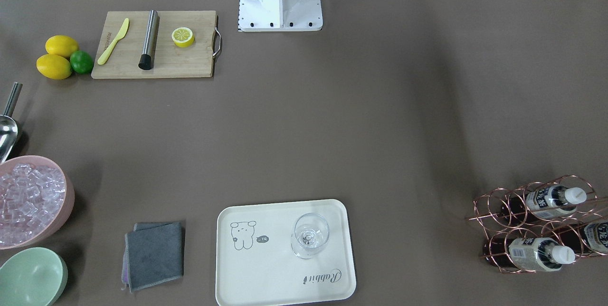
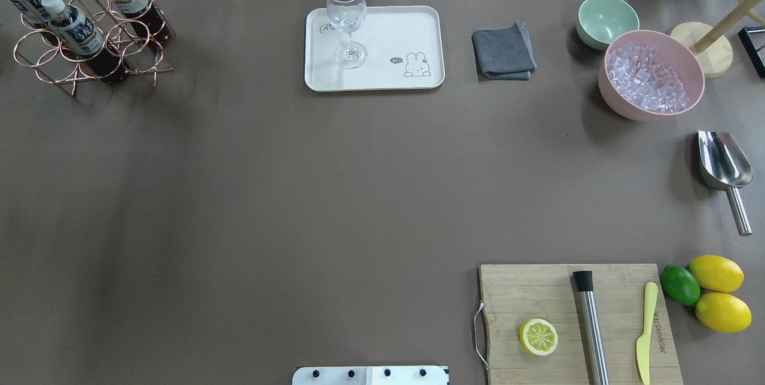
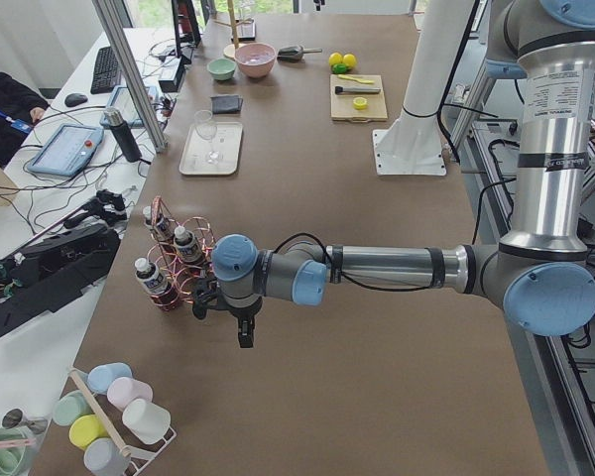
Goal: Take tea from basket to plate
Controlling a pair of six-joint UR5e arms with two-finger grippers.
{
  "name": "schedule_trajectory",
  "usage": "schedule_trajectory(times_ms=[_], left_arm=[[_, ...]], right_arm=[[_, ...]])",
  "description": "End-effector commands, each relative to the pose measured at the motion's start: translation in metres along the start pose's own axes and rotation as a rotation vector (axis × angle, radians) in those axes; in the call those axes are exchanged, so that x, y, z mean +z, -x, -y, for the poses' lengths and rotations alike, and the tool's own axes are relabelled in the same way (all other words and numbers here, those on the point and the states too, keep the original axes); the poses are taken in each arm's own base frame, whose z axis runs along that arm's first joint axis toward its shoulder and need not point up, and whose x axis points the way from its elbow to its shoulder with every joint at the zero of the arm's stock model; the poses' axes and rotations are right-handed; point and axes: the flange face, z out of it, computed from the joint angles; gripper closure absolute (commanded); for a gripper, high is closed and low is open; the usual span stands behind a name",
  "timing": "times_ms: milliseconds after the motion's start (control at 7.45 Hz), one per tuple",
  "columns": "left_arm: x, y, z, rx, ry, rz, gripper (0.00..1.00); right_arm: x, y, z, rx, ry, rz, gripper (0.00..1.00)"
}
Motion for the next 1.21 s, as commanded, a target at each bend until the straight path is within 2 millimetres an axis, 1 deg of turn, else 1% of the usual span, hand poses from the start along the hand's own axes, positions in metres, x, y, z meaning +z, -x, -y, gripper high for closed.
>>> schedule_trajectory(times_ms=[0, 805, 1074], left_arm=[[-0.0007, -0.0009, 0.001, 0.002, -0.001, 0.0, 0.02], [-0.0007, -0.0006, -0.0004, 0.0, 0.0, 0.0, 0.02], [-0.0026, -0.0034, 0.0025, 0.006, -0.006, -0.001, 0.02]], right_arm=[[0.0002, -0.0005, -0.0001, 0.001, 0.0, 0.0, 0.0], [0.0028, -0.0052, -0.0009, 0.011, 0.005, 0.002, 0.0], [0.0053, -0.0091, -0.0015, 0.017, 0.01, 0.001, 0.0]])
